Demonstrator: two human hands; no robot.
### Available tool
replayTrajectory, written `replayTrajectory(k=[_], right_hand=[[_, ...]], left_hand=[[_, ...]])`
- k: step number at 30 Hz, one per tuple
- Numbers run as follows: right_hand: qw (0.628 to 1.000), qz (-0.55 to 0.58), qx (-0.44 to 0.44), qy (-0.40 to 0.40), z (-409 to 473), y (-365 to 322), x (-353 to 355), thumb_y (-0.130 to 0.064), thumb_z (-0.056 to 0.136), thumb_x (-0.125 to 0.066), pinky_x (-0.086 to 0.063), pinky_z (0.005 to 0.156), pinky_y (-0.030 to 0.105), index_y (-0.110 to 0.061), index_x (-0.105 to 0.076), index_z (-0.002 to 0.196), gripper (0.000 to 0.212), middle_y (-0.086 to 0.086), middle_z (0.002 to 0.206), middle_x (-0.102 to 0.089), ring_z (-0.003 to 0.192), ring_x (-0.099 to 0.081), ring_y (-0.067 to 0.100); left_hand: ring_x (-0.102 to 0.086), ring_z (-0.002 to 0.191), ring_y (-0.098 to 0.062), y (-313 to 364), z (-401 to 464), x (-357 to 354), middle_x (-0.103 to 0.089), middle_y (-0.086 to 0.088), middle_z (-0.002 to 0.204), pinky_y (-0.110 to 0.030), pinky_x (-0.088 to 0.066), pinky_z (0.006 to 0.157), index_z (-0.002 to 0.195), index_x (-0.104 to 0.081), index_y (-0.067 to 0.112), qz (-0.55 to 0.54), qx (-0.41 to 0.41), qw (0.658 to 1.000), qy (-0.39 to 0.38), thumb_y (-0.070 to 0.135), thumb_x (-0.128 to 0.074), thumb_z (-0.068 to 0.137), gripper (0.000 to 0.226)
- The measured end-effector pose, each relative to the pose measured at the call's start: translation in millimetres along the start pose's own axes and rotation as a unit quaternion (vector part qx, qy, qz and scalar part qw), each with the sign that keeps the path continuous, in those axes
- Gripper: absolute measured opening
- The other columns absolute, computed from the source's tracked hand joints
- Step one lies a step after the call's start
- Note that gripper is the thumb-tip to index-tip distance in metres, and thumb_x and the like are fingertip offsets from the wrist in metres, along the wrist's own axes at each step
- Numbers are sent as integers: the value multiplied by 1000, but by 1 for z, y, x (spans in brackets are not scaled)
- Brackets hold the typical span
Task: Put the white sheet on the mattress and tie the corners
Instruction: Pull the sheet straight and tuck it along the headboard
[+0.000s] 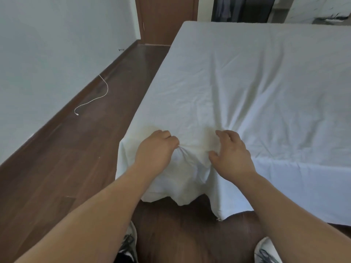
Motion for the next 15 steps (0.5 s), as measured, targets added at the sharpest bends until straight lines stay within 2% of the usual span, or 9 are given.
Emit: replayTrajectory(k=[2, 5, 9, 12, 15], right_hand=[[998, 51, -21, 17, 3, 4, 1, -36, 94, -57, -42, 109, 51, -23, -35, 154, 65, 0, 159, -26, 136, -44, 27], [995, 84, -32, 30, 5, 8, 1, -45, 96, -57, -42, 109, 51, -22, -37, 153, 64, 0, 158, -28, 136, -45, 29], [999, 29, -29, 13, 6, 7, -3, -54, 97, -52, -40, 110, 47, -22, -44, 150, 62, 3, 155, -37, 137, -42, 30], [999, -41, -6, 5, 3, 2, -5, -56, 97, -50, -41, 105, 46, -24, -53, 140, 54, 0, 151, -41, 129, -43, 31], [997, -76, 24, 19, -1, -5, -5, -52, 98, -51, -41, 104, 47, -25, -54, 140, 50, -2, 153, -40, 133, -38, 30]], left_hand=[[-53, 67, -25, -7, -2, 4, -52, -1, 72, -41, -51, 48, 81, -72, 15, 3, 5, 1000, 0, 8, -82, 82, 13], [-56, 63, -28, -26, -8, 15, -53, -4, 71, -39, -51, 48, 81, -73, 14, -1, 39, 999, -2, 7, -82, 83, 11], [-60, 66, -31, -36, -11, 27, -57, -6, 76, -37, -49, 53, 88, -76, 13, -2, 51, 999, -1, 12, -75, 91, 3], [-60, 84, -27, -36, -9, 24, -60, -4, 89, -37, -48, 64, 97, -74, 15, -23, 80, 996, -39, 17, -63, 98, 11], [-56, 107, -27, -53, -11, 29, -60, -2, 110, -42, -51, 83, 113, -70, 20, -61, 167, 984, -31, 15, -56, 94, 24]])
Point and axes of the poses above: each hand's wrist, its own z-axis towards the middle knuckle, its own x-axis out of the back of the hand, y = z × x, the point moved 7 cm from there along z, towards the middle knuckle
